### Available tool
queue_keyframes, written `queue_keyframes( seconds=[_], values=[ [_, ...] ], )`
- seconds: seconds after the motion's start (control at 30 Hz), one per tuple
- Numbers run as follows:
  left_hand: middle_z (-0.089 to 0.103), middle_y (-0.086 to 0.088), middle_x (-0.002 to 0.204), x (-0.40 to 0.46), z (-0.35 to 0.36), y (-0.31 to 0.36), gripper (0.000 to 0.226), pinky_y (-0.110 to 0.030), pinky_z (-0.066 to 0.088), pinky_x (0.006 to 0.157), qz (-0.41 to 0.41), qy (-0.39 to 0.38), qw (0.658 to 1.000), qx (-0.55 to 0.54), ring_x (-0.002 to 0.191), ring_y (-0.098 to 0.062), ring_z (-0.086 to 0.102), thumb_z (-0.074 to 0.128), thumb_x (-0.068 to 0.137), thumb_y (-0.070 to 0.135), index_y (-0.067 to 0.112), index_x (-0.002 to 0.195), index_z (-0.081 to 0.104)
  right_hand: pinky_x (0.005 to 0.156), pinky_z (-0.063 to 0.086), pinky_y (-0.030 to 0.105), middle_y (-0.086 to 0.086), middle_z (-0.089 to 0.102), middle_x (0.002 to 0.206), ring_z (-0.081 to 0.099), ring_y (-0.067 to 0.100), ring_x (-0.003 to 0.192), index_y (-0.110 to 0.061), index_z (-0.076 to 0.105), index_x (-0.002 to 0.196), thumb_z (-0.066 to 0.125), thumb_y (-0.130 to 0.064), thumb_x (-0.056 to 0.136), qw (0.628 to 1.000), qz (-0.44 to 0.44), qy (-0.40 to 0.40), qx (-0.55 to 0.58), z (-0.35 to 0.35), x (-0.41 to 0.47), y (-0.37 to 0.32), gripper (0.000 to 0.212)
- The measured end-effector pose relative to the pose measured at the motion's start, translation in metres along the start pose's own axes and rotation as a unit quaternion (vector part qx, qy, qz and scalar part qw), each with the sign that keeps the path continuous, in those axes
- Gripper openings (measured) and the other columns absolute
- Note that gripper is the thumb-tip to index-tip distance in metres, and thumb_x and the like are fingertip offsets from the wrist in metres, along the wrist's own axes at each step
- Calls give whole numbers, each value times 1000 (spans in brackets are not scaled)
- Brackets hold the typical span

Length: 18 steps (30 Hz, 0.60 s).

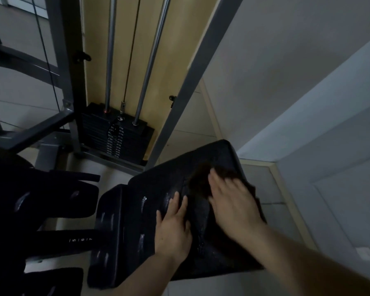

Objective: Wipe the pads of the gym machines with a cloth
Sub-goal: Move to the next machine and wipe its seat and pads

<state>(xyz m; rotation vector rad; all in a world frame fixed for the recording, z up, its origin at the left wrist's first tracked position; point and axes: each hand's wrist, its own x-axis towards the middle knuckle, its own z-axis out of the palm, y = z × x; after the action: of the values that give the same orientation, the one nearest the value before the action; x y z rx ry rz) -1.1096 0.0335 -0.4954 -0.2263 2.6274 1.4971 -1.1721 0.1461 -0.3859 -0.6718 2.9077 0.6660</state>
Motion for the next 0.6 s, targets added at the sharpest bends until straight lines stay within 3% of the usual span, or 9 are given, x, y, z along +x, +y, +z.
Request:
queue_keyframes(
  seconds=[0.1, 0.2, 0.3, 0.4, 0.5, 0.6],
  values=[
    [-4, 16, 157, 0, 4, -4, 55, -31, 0, 118, 11, 20, 1000, -19, 146, -7, 5, 33, 100, 22, 31, 151, 13, 116, 11, 39, 7, 3, 160, 20, 25, 142, -8, 10, 151, 22, -32, 103, 999, 36, 1, -24, -14, 70, 5, 56],
    [8, 17, 156, 0, 7, -10, 50, -25, 13, 118, 35, 55, 995, -72, 143, -6, 14, 41, 100, 32, 30, 148, 27, 118, 4, 41, 8, 2, 160, 8, 25, 146, -9, 10, 152, 20, -35, 103, 998, 41, 1, -46, -13, 83, 1, 56],
    [8, 19, 157, -1, 10, -21, 56, -31, 17, 119, 63, 43, 992, -99, 143, -1, 9, 48, 96, 41, 32, 147, 27, 114, 19, 48, 15, 23, 155, 30, 33, 138, -2, 33, 145, 27, -41, 97, 998, 19, -6, -64, -3, 23, -9, 62],
    [4, 20, 157, 1, 9, -30, 59, -34, 18, 119, 89, 20, 990, -103, 143, 2, 6, 48, 95, 45, 35, 148, 23, 102, 30, 50, 20, 46, 141, 51, 38, 115, 3, 52, 131, 31, -45, 85, 999, -6, -43, -24, 5, -39, -16, 70],
    [-3, 20, 157, 1, 5, -31, 57, -31, 18, 118, 107, 4, 992, -72, 144, 1, 3, 41, 96, 47, 39, 145, 13, 98, 29, 48, 17, 50, 139, 56, 36, 106, 1, 55, 130, 30, -47, 85, 998, -3, -46, -50, 7, -29, -9, 70],
    [-6, 20, 155, 0, 1, -32, 60, -31, 11, 120, 104, 3, 994, -25, 142, 2, -2, 27, 92, 61, 40, 146, 10, 108, 22, 48, 11, 29, 154, 44, 33, 126, -4, 35, 145, 23, -48, 94, 997, 0, -37, -60, -4, 25, -7, 68]
  ],
)
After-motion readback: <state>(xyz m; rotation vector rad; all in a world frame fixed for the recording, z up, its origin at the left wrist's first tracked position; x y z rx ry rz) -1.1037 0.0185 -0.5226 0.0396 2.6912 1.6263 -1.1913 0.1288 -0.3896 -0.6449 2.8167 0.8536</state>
